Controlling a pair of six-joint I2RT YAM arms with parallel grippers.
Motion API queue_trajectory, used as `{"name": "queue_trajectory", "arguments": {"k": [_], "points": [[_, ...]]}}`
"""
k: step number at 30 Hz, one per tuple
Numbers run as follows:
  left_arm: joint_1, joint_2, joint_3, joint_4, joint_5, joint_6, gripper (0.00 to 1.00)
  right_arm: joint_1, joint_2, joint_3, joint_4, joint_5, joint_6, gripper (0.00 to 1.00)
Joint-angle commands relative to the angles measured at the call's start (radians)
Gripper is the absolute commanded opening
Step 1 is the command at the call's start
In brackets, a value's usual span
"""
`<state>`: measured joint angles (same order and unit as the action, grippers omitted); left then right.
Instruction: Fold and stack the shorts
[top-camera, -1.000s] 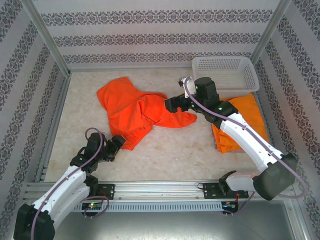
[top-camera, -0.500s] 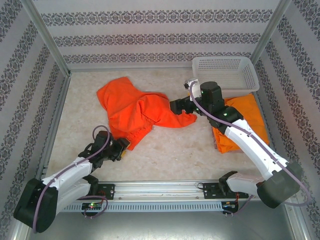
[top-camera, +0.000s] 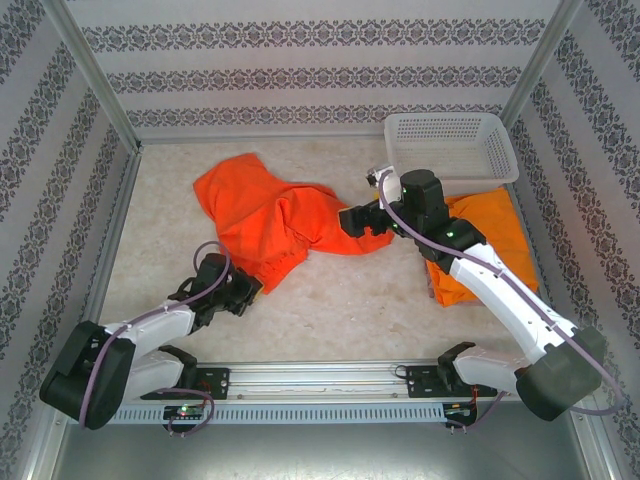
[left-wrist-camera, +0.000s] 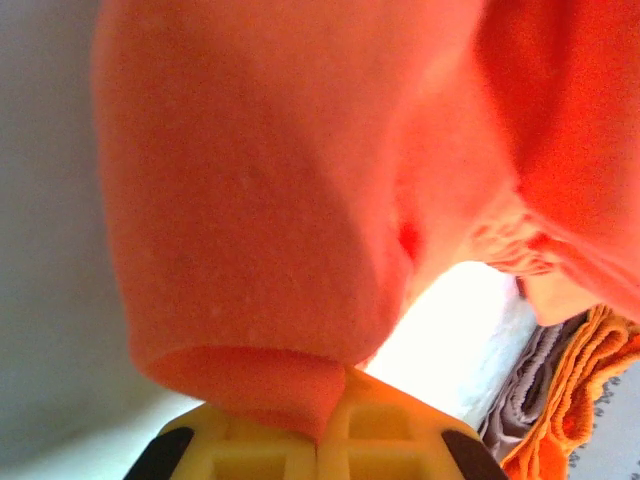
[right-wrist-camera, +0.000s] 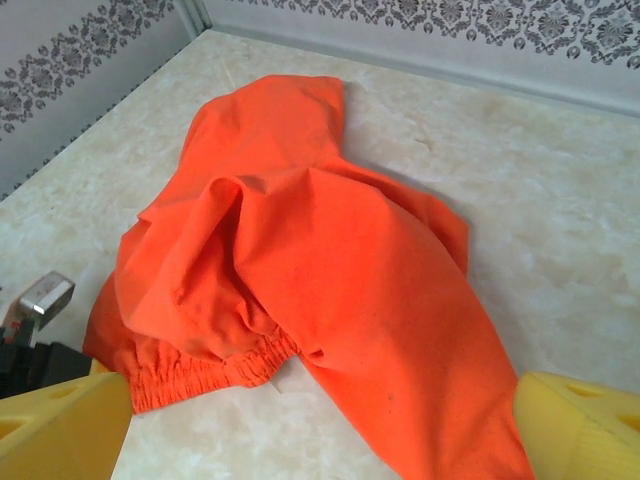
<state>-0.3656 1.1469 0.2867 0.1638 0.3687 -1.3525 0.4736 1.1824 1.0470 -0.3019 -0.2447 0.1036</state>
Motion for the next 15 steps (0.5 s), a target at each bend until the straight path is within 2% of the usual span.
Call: {"name": "queue_trajectory", "arguments": {"k": [1,5,8,11,15], "points": [[0.006,-0.062,0.073,0.011,-0.041,0.062,0.0,0.005,-0.025,-0.019,0.015,-0.041,-0.057,0.98],[0.082,-0.177,0.185,-0.169,-0.051,0.171,0.0,0.033,-0.024,-0.024,0.024,-0.067,-0.1,0.96],[0.167,-0.246,0.316,-0.312,-0.044,0.275,0.0,0.09,0.006,-0.002,0.018,-0.05,-0.145,0.95],[0.259,-0.257,0.516,-0.478,-0.039,0.411,0.0,0.159,0.052,0.039,0.021,-0.025,-0.179,0.95],[0.387,-0.197,0.835,-0.69,-0.04,0.607,0.0,0.237,0.129,0.114,0.035,-0.018,-0.186,0.95]]}}
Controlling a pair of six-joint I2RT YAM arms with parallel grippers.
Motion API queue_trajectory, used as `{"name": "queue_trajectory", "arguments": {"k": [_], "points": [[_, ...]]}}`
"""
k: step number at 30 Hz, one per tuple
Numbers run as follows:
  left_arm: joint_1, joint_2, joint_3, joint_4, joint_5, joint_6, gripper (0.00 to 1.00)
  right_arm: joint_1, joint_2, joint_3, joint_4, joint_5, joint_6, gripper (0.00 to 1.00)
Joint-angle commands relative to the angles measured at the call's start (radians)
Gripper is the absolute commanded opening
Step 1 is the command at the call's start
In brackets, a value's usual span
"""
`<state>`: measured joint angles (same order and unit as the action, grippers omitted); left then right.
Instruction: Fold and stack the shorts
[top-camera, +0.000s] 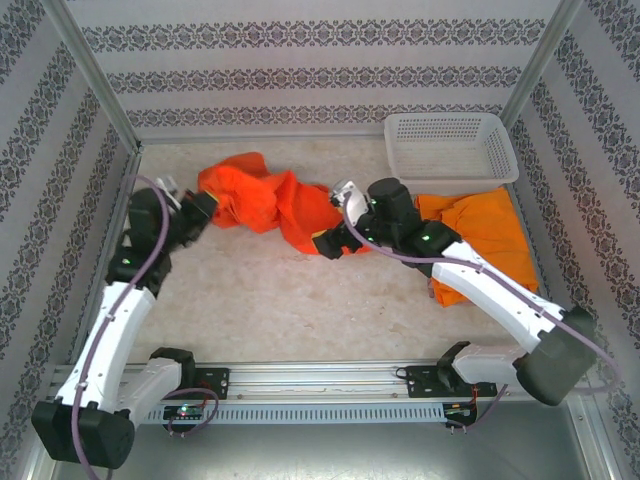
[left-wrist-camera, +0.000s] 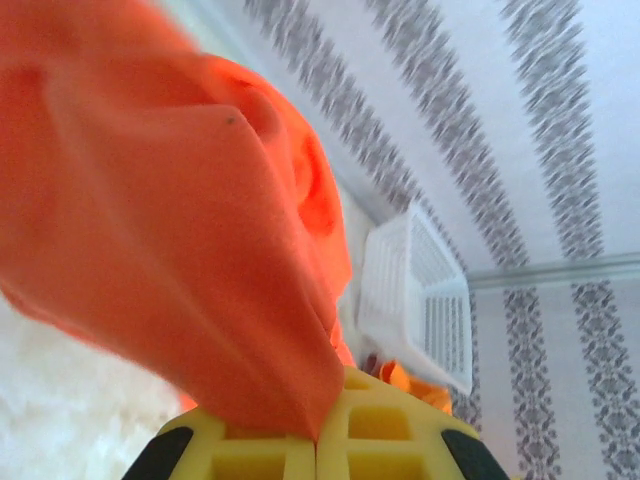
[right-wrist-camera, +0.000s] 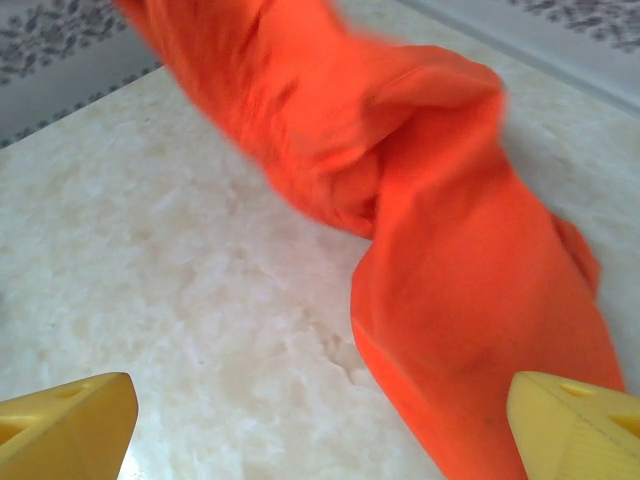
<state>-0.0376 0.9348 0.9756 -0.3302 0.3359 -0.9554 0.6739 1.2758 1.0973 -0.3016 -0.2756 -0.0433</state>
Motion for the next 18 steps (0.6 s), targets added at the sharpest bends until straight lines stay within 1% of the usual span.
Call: {"name": "queue_trajectory", "arguments": {"k": [1,4,7,10,14,16,18], "points": [[0.095,0.037,0.229,-0.24,-0.013,0.246,0.0,0.057,0.056,0.085,0.037,0.012,-0.042,0.95],[0.209,0.11,0.434,-0.307,0.01,0.308,0.0,0.101,0.111,0.14,0.062,0.004,-0.04,0.96],[0.301,0.204,0.639,-0.358,0.03,0.343,0.0,0.122,0.156,0.182,0.094,-0.023,-0.011,0.96],[0.36,0.314,0.884,-0.438,0.028,0.374,0.0,0.136,0.195,0.225,0.125,-0.067,0.038,0.95],[0.372,0.451,1.227,-0.53,-0.01,0.396,0.0,0.151,0.221,0.255,0.165,-0.114,0.092,0.95],[0.366,0.513,1.366,-0.534,0.03,0.359,0.0,0.153,0.214,0.255,0.178,-0.13,0.112,0.96],[0.33,0.548,1.418,-0.503,0.072,0.313,0.0,0.154,0.192,0.238,0.185,-0.129,0.12,0.96]]}}
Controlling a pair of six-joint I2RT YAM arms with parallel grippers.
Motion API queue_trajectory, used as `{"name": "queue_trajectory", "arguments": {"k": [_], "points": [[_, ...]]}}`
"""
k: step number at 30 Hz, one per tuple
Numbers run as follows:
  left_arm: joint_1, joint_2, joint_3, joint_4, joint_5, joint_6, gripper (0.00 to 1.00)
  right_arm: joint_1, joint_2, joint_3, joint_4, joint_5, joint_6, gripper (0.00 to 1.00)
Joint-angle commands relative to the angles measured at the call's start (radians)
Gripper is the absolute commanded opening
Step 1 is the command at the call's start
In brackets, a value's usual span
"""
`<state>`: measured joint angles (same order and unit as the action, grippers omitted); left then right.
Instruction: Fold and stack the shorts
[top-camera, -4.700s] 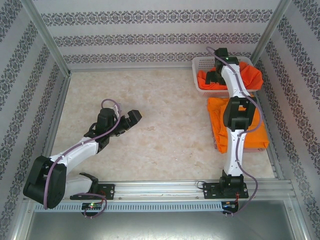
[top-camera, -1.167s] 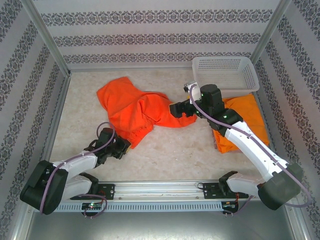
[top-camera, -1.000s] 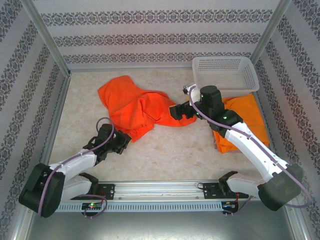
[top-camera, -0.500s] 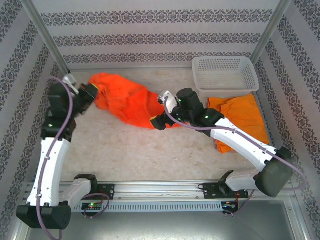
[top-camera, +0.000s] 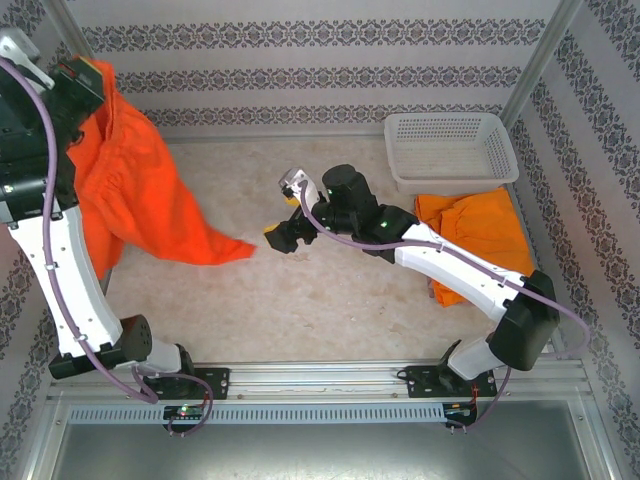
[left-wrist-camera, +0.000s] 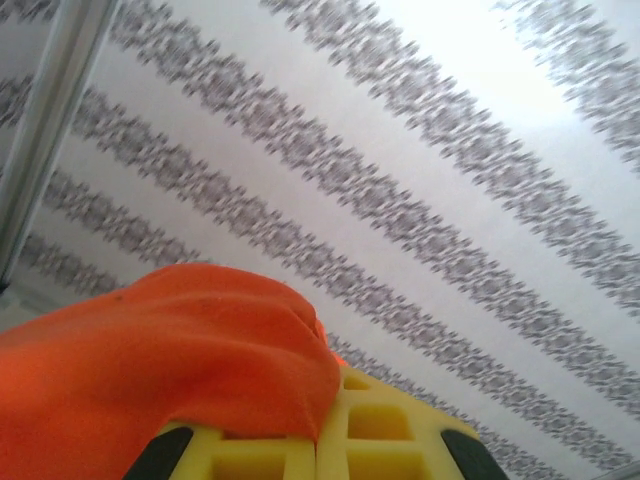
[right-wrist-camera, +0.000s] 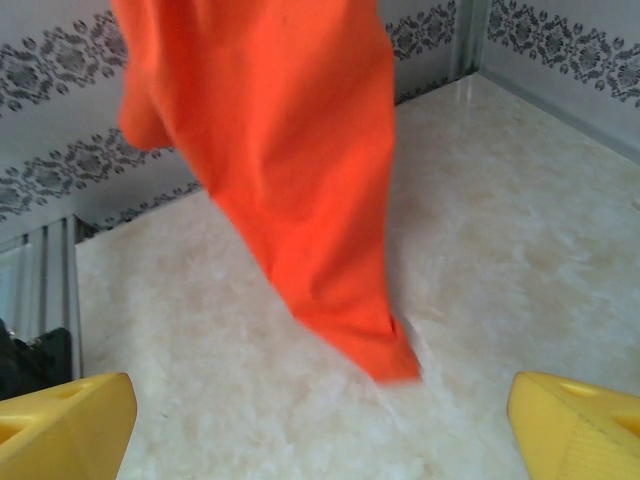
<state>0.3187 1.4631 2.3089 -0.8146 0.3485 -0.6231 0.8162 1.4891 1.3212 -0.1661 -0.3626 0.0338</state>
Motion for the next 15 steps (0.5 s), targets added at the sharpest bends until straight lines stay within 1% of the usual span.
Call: {"name": "queue_trajectory", "arguments": {"k": [1,2,4,5,7,11,12,14,15], "points": [[-0.065,0.027,0.087,-0.004,0.051,-0.025,0.0,0.012,-0.037,-0.002,0.053,-0.037,0.041,0.96],[-0.121,0.029,0.08,-0.001,0.022,-0.017,0.0,0.012,-0.053,-0.017,0.052,-0.029,0.038,0.97],[-0.293,0.025,0.018,0.023,-0.073,0.038,0.0,0.005,-0.097,-0.06,0.043,-0.001,0.033,0.97],[-0.36,0.02,-0.028,0.044,-0.103,0.051,0.0,-0.002,-0.116,-0.081,0.037,0.007,0.031,0.97],[-0.489,0.002,-0.178,0.123,-0.143,0.043,0.0,-0.03,-0.167,-0.139,0.025,0.005,0.043,0.97],[-0.678,-0.019,-0.524,0.348,-0.236,-0.023,0.0,-0.135,-0.266,-0.277,0.022,-0.007,0.133,0.96],[-0.712,-0.009,-0.592,0.403,-0.245,-0.041,0.0,-0.164,-0.286,-0.308,0.019,-0.003,0.154,0.96],[-0.763,0.053,-0.684,0.503,-0.224,-0.089,0.0,-0.235,-0.325,-0.375,0.004,0.006,0.195,0.95],[-0.778,0.092,-0.698,0.53,-0.202,-0.103,0.09,-0.266,-0.337,-0.401,-0.003,0.011,0.216,0.95]]}}
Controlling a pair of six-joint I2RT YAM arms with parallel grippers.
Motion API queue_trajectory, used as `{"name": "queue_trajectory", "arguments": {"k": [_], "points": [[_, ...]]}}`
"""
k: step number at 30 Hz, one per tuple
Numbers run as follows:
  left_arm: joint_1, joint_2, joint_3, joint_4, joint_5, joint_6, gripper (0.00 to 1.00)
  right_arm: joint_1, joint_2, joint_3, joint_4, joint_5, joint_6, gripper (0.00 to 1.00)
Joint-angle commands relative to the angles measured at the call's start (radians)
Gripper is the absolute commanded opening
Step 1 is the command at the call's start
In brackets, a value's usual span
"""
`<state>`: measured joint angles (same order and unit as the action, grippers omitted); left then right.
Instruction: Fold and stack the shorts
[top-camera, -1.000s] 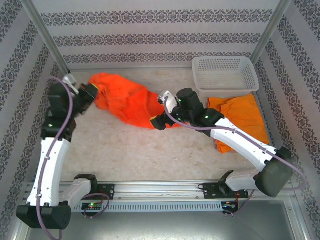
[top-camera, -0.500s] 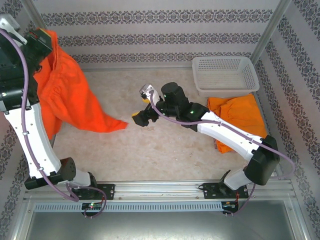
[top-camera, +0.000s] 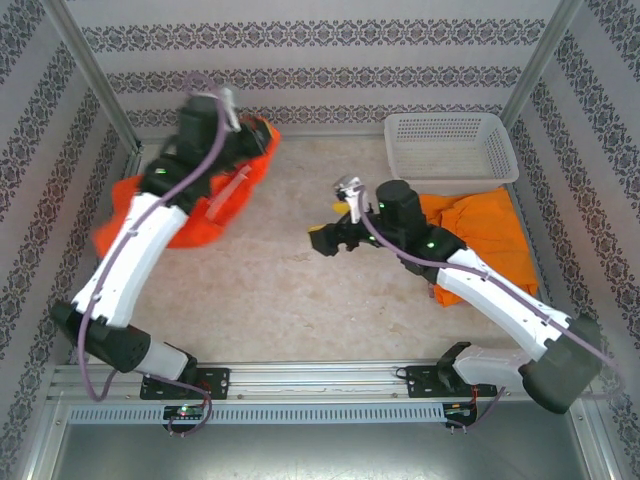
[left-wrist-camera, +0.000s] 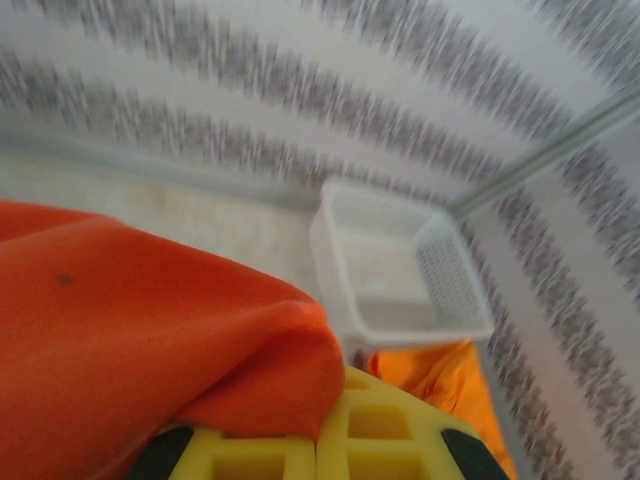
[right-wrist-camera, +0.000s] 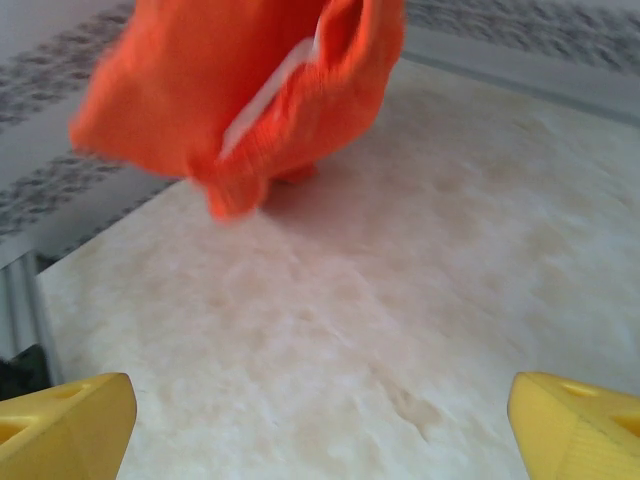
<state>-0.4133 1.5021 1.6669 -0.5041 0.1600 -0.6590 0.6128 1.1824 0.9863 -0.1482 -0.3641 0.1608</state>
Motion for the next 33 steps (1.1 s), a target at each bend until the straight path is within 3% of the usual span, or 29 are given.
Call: {"name": "queue_trajectory", "arguments": {"k": [1,6,10,13,17,20,23,27,33], "points": [[-0.052,0.107,-0.055,0.247,0.025,-0.071,0.19,-0.099,-0.043,-0.097,-0.022,0.013,0.115,0.94],[-0.035,0.254,0.124,0.171,0.154,0.023,0.6,-0.198,-0.041,-0.17,-0.031,-0.012,0.231,0.9],[-0.018,0.162,0.155,0.087,0.102,0.159,0.88,-0.186,0.01,-0.162,-0.046,-0.004,0.271,0.89],[0.012,0.021,0.008,0.081,0.053,0.197,0.96,-0.168,0.07,-0.145,-0.043,0.036,0.3,0.87],[0.131,-0.212,-0.363,0.154,0.075,0.065,0.97,-0.125,0.186,-0.072,-0.061,0.095,0.301,0.85],[0.27,-0.391,-0.646,0.199,0.138,-0.091,0.89,-0.092,0.266,-0.018,-0.065,0.101,0.306,0.85],[0.349,-0.555,-0.853,0.173,0.136,-0.164,0.86,-0.075,0.316,0.003,-0.029,0.09,0.338,0.85],[0.377,-0.687,-1.005,0.059,0.095,-0.216,0.81,-0.071,0.348,0.012,-0.019,0.085,0.356,0.85],[0.388,-0.739,-1.175,0.024,0.077,-0.301,0.69,-0.073,0.327,-0.019,-0.007,0.085,0.361,0.85]]}}
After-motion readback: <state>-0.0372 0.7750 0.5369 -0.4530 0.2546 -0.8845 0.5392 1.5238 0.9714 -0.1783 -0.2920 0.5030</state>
